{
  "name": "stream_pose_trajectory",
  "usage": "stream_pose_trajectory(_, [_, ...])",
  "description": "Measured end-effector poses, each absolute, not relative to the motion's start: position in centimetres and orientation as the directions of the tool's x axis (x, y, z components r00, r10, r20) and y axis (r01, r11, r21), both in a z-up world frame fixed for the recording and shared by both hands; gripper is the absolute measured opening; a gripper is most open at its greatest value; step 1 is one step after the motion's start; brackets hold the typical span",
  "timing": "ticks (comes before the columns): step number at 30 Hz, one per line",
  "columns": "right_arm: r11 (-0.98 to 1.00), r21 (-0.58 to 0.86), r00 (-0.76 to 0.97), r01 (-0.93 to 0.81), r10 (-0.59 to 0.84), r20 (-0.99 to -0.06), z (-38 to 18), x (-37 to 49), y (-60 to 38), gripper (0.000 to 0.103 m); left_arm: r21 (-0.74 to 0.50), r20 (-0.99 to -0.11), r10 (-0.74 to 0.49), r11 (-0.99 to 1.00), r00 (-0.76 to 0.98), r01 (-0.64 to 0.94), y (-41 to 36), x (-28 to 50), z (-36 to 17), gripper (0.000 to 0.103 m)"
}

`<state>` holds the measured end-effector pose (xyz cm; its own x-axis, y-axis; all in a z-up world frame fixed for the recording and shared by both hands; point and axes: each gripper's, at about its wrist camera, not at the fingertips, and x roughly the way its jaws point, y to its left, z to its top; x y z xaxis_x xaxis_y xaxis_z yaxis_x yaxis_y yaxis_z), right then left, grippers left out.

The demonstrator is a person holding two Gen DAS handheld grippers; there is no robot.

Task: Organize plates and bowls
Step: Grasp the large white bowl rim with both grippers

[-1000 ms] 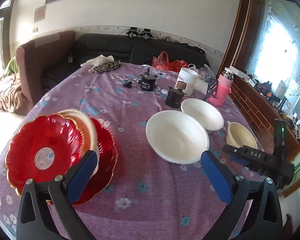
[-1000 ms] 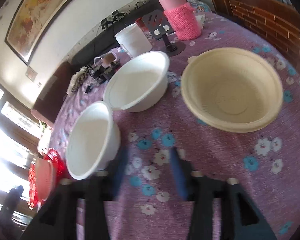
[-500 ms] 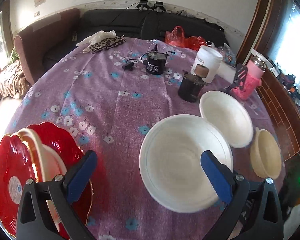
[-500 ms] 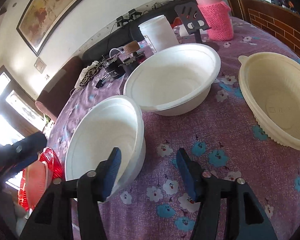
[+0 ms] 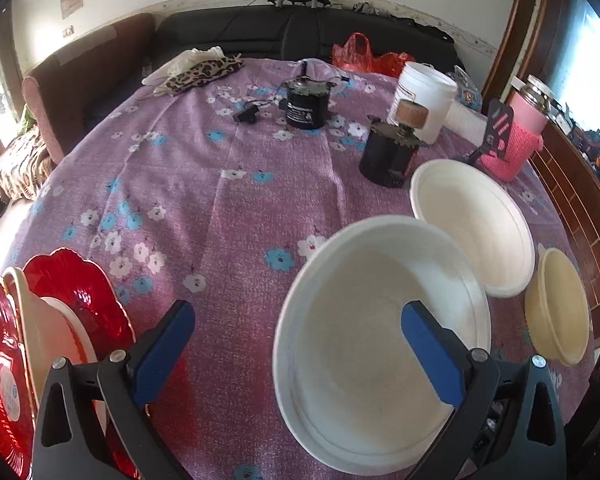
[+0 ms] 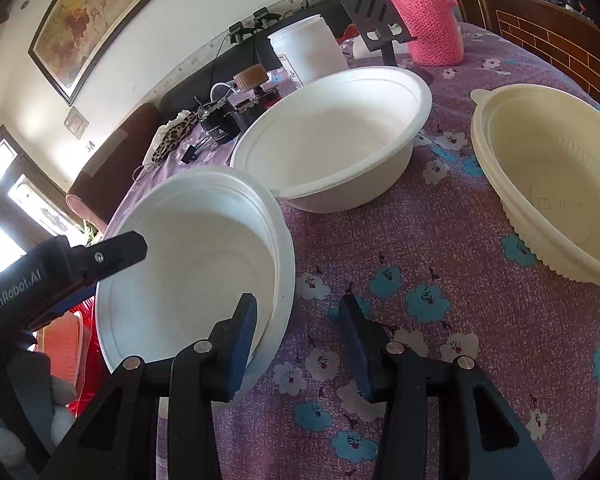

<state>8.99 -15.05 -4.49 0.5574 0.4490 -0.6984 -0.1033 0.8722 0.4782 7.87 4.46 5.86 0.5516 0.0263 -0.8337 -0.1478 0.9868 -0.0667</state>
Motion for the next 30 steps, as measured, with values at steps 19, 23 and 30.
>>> stream_pose_trajectory(19, [0.822,0.555,0.563,-0.130,0.522,-0.641,-4.2,8.2,-15.3,0.020,-0.063,-0.803,-0.004,0.995,0.595,-0.078,2.5,3.4,6.8,0.044])
stream_pose_trajectory(23, [0.798,0.588,0.560,-0.133,0.550,-0.620,-4.1,7.9,-15.6,0.020,-0.059,-0.798,-0.002,0.995,0.603,-0.075,2.6,2.9,7.0,0.044])
stream_pose_trajectory(30, [0.777,0.622,0.609,-0.097,0.541,-0.580,-3.6,7.4,-17.0,0.044,-0.087,-0.768,0.032,0.984,0.639,-0.154,5.2,3.5,8.6,0.070])
